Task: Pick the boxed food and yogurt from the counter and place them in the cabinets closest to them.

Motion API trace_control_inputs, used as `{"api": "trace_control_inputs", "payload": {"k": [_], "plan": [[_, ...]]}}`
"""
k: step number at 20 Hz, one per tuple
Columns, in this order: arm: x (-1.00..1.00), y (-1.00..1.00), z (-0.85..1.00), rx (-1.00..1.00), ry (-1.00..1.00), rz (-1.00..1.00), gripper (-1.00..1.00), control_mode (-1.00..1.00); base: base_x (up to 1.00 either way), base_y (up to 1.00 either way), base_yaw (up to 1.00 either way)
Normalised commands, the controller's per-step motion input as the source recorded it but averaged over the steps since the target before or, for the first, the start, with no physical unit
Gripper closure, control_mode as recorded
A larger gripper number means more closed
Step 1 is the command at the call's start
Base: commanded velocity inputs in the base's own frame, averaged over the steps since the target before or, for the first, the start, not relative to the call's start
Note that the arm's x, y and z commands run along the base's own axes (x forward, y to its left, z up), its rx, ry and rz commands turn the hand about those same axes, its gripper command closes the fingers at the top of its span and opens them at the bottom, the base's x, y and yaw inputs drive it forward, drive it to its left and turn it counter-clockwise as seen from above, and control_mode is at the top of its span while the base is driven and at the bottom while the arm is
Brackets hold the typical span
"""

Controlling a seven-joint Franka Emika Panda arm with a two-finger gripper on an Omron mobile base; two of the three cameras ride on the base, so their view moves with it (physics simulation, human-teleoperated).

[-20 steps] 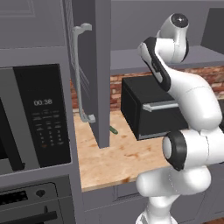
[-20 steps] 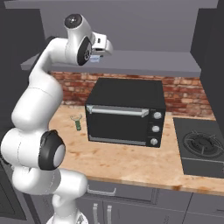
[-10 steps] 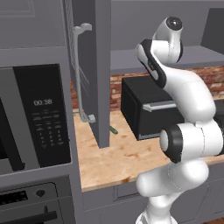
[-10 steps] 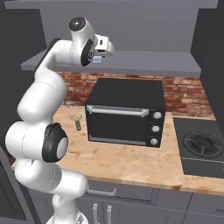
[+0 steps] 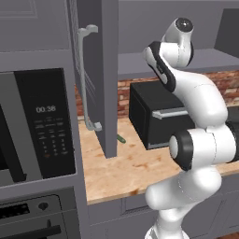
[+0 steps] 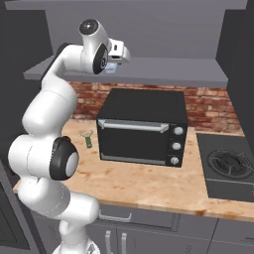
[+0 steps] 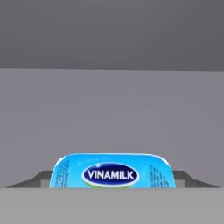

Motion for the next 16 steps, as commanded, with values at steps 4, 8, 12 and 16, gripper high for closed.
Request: {"api": "trace_control_inputs", "payload": {"k": [4,8,12,16], "plan": [[-0.03,-0.02,0.01,0.0,0.0,0.0,-1.0,-1.0,0.0,0.0,0.0],[-0.5,-0.05,0.07,-0.01,0.0,0.0,-1.0,-1.0,0.0,0.0,0.0],[-0.63,-0.06,0.1,-0.03,0.0,0.02,-1.0,-1.0,0.0,0.0,0.0],[-0.89,-0.08,0.01,-0.08,-0.01,0.06,-1.0,-1.0,0.0,0.0,0.0]]}}
